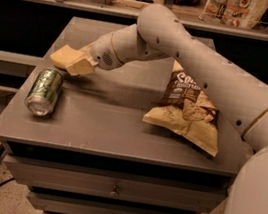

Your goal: Move sponge near green can

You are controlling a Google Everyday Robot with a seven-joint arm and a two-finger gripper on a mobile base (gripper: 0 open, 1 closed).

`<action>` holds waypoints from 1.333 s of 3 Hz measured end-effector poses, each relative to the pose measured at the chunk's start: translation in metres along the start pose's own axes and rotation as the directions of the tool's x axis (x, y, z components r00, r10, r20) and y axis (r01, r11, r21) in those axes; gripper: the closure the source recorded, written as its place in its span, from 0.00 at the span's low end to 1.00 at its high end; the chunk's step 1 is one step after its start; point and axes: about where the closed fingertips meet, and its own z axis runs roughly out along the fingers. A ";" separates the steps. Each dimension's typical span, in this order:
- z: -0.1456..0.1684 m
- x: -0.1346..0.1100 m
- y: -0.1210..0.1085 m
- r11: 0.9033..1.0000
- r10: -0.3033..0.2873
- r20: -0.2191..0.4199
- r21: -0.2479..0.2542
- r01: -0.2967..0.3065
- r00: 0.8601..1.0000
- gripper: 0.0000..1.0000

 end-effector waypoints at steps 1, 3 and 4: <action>-0.014 0.011 0.007 1.000 0.014 -0.001 0.027 -0.014 1.000 0.36; -0.024 0.031 0.012 0.998 0.046 -0.019 0.050 -0.045 0.999 0.00; -0.024 0.032 0.012 0.998 0.047 -0.019 0.050 -0.046 0.999 0.00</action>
Offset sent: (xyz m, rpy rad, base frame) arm -0.0173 -0.0537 -0.0092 -0.0239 0.0116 -0.0917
